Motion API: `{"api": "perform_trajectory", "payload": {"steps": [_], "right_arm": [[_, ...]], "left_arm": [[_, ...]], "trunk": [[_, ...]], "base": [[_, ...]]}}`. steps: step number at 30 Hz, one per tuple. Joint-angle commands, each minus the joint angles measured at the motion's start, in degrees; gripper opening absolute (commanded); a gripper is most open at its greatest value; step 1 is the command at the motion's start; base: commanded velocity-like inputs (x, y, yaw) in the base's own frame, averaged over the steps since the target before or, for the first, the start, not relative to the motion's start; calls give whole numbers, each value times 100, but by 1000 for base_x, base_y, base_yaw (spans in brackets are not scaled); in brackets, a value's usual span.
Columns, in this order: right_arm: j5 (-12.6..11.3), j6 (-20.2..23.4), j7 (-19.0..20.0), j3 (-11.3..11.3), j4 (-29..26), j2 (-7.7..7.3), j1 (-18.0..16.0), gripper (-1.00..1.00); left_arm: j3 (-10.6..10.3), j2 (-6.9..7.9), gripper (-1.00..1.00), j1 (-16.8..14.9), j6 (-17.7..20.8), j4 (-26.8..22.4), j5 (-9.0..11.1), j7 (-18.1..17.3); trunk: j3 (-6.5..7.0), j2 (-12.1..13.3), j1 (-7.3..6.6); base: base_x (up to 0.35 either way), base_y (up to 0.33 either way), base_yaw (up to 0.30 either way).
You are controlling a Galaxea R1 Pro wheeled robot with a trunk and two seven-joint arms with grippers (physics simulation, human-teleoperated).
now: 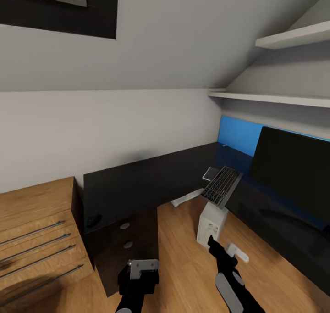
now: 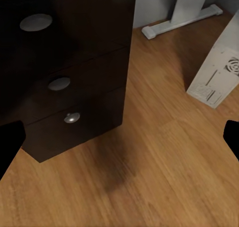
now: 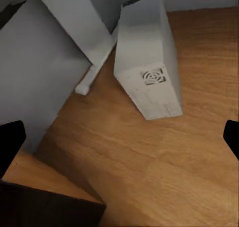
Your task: In the bedroom, organize the workspace by keeping the computer under the desk, ensuring the monitor is on the desk, placing the keyboard on the desk next to the monitor, placing the mouse on the desk next to the keyboard, moving the folder from the swivel chair onto the desk next to the mouse, stacking the notebook on top of the folder with the pen on top of the notebook, and positioning the swivel chair next to the desk.
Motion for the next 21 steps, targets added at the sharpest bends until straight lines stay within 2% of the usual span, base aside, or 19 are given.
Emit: {"api": "perform_trajectory", "payload": {"steps": [1,3,6,11,13,14,15,21], "right_arm": [[-259,-102,-22,27,21,0,-43,100],[-617,-217,-9,25,47,7,-117,100],[-1592,-451,153,9,52,-24,-355,100],[-2239,-504,505,-76,-55,-65,-461,100],[-2563,-512,893,-137,-83,-97,-491,100],[-2609,-513,995,-146,-87,-105,-495,100],[-2715,-515,1422,-164,-69,-136,-501,100],[-2810,-429,2103,-170,-25,-152,-491,100]], "left_arm": [[-5,1,100,-2,12,-10,50,43],[-5,0,100,-2,15,-11,49,45],[-4,-4,100,-2,21,-12,52,46],[-9,-9,100,-2,27,-6,56,47],[-15,-24,100,-2,29,12,58,47],[-17,-34,100,-2,29,24,58,47],[-15,-103,100,-2,29,131,56,47],[-8,-158,100,-2,24,238,48,50]], "trunk": [[-24,-45,23],[-60,-125,67],[-113,-246,133],[-203,-446,243],[-239,-526,286],[-257,-566,308],[-275,-606,330],[-383,-847,462]], "base": [[0,0,0],[0,0,0],[0,0,0],[0,0,0],[0,0,0],[0,0,0],[0,0,0],[0,0,0]]}}
